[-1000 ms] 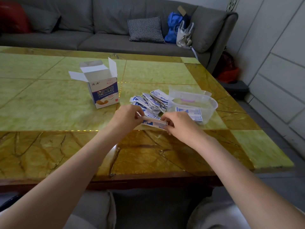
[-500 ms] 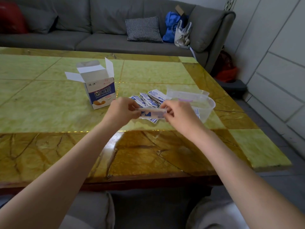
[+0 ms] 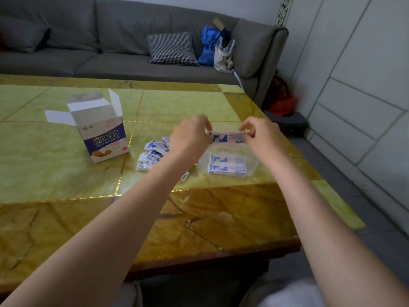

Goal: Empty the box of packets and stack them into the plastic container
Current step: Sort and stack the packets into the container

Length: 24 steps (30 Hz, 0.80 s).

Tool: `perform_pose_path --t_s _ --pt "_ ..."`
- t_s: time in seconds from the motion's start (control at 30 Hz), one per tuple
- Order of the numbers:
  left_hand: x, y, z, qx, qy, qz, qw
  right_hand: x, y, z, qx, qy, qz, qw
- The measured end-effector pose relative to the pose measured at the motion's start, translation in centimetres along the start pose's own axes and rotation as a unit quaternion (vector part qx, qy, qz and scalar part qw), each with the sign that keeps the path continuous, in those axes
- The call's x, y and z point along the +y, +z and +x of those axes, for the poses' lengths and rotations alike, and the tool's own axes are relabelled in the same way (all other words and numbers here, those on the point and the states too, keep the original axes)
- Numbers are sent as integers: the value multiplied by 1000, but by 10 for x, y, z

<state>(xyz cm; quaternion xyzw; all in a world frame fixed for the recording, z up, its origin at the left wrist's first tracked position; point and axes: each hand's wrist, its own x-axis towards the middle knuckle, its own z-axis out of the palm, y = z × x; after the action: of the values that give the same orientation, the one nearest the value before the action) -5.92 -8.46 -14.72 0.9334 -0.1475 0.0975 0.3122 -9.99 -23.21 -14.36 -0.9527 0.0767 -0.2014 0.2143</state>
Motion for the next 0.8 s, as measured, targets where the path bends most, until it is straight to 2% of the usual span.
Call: perform_pose_path --t_s 0.1,0.23,0.37,0.57,0.8 --pt "11 7 15 -73 28 156 985 4 3 6 -61 19 -63 996" --pt "26 9 26 -181 25 268 946 1 4 11 -129 39 -100 986" --pt "40 12 26 -244 15 349 905 -4 6 17 -187 42 -151 970" --pt "46 16 22 -303 -8 350 886 -14 3 21 -270 27 -219 937" --pt "47 23 27 -288 3 352 891 -28 0 29 -351 1 -328 877"
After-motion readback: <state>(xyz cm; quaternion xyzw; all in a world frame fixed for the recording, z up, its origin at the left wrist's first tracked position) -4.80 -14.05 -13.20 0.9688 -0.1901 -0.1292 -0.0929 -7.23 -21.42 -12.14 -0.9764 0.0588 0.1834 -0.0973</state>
